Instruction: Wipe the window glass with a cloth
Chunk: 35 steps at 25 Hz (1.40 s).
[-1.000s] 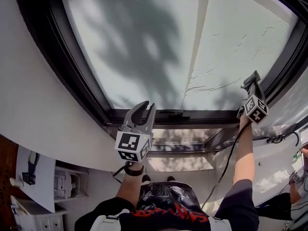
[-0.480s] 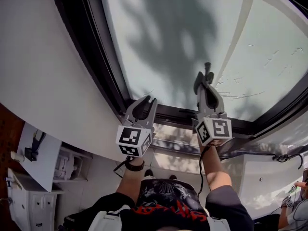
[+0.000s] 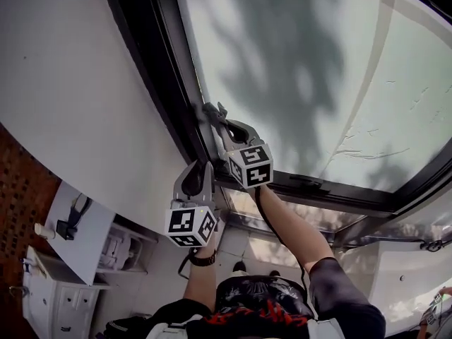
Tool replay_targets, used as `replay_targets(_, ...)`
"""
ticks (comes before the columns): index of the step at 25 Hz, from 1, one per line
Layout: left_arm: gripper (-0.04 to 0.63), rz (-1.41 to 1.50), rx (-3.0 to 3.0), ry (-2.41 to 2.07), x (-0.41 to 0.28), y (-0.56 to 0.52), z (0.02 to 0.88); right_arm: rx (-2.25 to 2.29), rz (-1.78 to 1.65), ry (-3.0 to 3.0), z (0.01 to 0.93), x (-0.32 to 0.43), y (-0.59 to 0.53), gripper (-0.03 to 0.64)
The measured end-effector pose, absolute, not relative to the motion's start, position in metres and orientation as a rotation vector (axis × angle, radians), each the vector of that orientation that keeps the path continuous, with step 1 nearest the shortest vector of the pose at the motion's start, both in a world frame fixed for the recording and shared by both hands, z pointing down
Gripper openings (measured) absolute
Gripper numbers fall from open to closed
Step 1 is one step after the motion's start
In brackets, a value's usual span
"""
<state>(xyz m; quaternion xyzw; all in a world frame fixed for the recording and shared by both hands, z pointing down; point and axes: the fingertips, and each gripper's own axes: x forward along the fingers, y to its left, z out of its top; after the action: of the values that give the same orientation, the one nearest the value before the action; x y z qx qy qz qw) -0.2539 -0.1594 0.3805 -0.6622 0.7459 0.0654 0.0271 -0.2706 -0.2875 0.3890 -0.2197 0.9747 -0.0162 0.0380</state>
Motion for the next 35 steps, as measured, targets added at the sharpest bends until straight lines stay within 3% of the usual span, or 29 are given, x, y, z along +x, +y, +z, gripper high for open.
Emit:
replay_targets(5, 0.041, 0.171, -2.115, 2.244, -0.232, -0.176, 0.385, -0.964, -0.025, 2.871, 0.395, -0.153, -0.327, 0.026)
replay_targets(20, 0.043, 0.101, -2.319, 2.002, -0.136, -0.233, 0.377, -2.132, 0.057, 2.22, 0.417, 0.328, -0.416, 0.028)
replay_targets(24, 0.043, 0.108, -2.307, 2.003, -0.132, -0.233, 0.376, -2.401, 0.091, 2.037, 0.423, 0.406, -0.417, 0.028)
replay_targets(28, 0.043, 0.094, -2.283, 2.03, -0.141, -0.237, 0.38, -2.294, 0.138, 2.07, 0.423, 0.351, -0.39, 0.028)
replay_targets(35, 0.043, 0.099, -2.17, 2.16, -0.202, -0.203, 0.382, -1.277, 0.181, 2.753, 0.438, -0.035, -0.295, 0.028)
